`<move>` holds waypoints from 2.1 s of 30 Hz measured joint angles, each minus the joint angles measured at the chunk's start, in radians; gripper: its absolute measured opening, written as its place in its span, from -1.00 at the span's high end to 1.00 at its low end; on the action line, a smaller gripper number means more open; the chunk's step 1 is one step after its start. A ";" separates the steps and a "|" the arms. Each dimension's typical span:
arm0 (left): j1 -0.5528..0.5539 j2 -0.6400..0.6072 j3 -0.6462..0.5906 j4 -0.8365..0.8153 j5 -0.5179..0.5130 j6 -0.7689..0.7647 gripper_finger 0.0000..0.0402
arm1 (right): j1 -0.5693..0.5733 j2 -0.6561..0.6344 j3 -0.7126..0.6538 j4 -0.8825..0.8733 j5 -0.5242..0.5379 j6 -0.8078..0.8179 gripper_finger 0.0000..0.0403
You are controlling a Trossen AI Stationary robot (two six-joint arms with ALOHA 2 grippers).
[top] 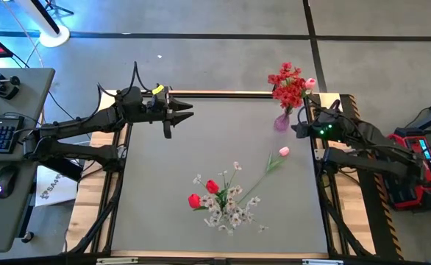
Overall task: Sort flowers into vase by color
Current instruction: Put the pink flower into the violet vase
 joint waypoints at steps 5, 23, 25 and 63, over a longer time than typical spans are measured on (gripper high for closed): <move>0.000 0.000 0.000 0.000 0.000 0.000 0.36 | 0.005 0.050 0.000 0.000 -0.086 0.095 0.23; 0.000 0.000 0.000 0.000 0.000 0.000 0.36 | 0.587 0.515 -0.001 0.078 0.224 0.784 0.30; 0.000 0.000 0.000 0.000 0.000 0.000 0.36 | 0.613 0.581 -0.001 0.068 0.212 0.912 0.36; 0.000 0.000 0.000 0.000 0.000 0.000 0.36 | 0.689 1.019 -0.001 0.354 0.193 1.278 0.93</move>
